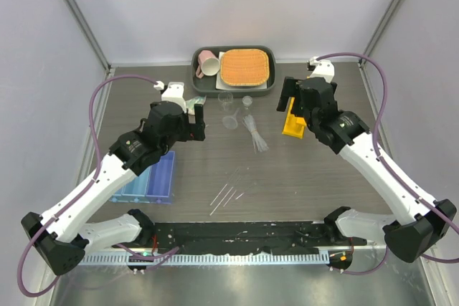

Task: Organize the chemistry lab equipment

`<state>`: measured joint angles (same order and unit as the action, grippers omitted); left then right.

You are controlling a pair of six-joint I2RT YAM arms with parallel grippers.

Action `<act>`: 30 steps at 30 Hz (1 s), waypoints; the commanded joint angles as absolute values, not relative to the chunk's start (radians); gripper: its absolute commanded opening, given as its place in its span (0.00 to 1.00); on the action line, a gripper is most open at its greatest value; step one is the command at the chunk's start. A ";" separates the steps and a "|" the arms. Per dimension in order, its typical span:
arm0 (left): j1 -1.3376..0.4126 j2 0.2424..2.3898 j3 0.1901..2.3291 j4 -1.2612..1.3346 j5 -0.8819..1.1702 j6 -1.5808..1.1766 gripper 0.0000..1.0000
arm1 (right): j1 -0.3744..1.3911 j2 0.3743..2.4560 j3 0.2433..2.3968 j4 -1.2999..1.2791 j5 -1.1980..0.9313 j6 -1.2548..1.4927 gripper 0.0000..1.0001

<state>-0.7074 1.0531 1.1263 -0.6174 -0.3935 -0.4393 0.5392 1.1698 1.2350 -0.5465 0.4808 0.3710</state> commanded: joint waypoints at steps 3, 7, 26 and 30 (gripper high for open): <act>-0.710 1.039 1.138 -0.592 -0.384 -0.425 1.00 | 0.540 1.157 1.237 -0.537 0.538 0.391 1.00; -0.710 1.029 1.144 -0.595 -0.364 -0.417 1.00 | 0.540 1.123 1.223 -0.528 0.532 0.382 1.00; -1.008 1.233 1.184 -0.702 -0.498 -0.408 1.00 | 0.540 1.081 1.212 -0.600 0.431 0.347 0.99; -1.097 1.319 1.177 -0.715 -0.537 -0.465 1.00 | 0.541 1.124 1.206 -0.641 0.359 0.322 1.00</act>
<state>-1.0332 1.2537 1.1572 -0.6930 -0.4534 -0.4007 0.5392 1.0958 1.2144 -0.6216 0.4644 0.3801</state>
